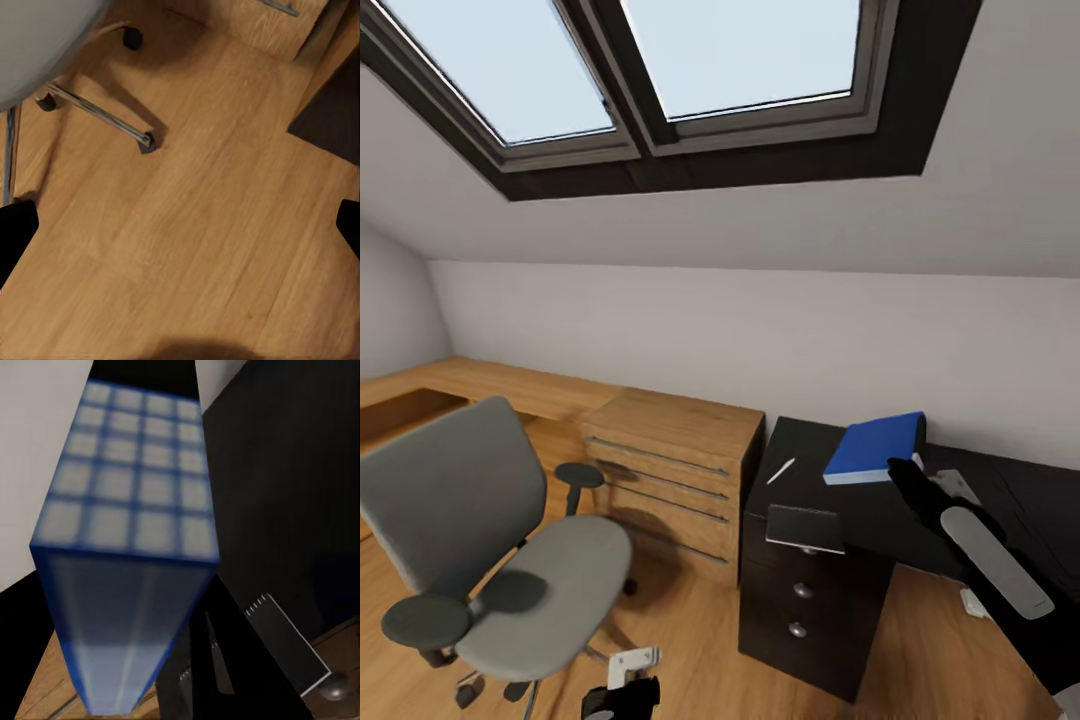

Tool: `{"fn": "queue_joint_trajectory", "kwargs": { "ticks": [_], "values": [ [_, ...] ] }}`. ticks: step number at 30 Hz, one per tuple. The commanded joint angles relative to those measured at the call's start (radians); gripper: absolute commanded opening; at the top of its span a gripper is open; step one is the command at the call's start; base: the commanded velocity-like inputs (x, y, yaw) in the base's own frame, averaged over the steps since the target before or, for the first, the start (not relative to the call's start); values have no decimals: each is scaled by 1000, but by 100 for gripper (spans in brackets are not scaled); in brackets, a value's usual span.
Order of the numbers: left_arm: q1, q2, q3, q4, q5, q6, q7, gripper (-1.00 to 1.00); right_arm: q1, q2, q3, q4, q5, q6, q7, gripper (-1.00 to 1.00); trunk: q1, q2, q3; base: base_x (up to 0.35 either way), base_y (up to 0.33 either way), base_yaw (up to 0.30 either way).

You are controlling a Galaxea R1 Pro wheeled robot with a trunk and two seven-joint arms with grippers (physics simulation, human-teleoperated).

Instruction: In the bedroom, organize the workspace by keeping the computer under the desk, ensuring the monitor is on the desk, placing the keyboard on the desk next to the monitor, placing the mouse on the desk next to the keyboard, moving the folder from the swivel chair onto the desk next to the mouse, stacking the notebook on top of the folder with the pen on top of the notebook, and positioning the swivel chair next to the desk.

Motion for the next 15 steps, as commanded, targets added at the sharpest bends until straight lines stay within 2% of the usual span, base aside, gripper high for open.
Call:
{"fn": "queue_joint_trajectory", "kwargs": {
  "ticks": [1,5,6,8,9,15],
  "values": [
    [-1,1,-5,19,5,-4,8,100,-2,1,1,0,2,-2,4,-100,0,-1,-1,0,0,-295],
    [-1,4,-5,109,4,-49,-12,100,-2,4,1,1,9,-3,16,-100,0,-1,-1,0,0,-295],
    [-1,6,-2,164,4,-105,-36,100,-2,5,1,1,11,-4,18,-100,0,-1,-1,0,0,-296],
    [-1,7,0,207,4,-181,-50,100,-2,5,1,6,12,-4,19,-100,0,-1,-1,0,0,-296],
    [-1,7,0,215,4,-199,-52,100,-2,5,0,7,11,-4,20,-100,0,-1,-1,0,0,-297],
    [-1,5,-4,229,4,-229,-55,100,-2,4,0,8,11,-4,20,-100,0,-1,-1,0,0,-264]
  ]
}}
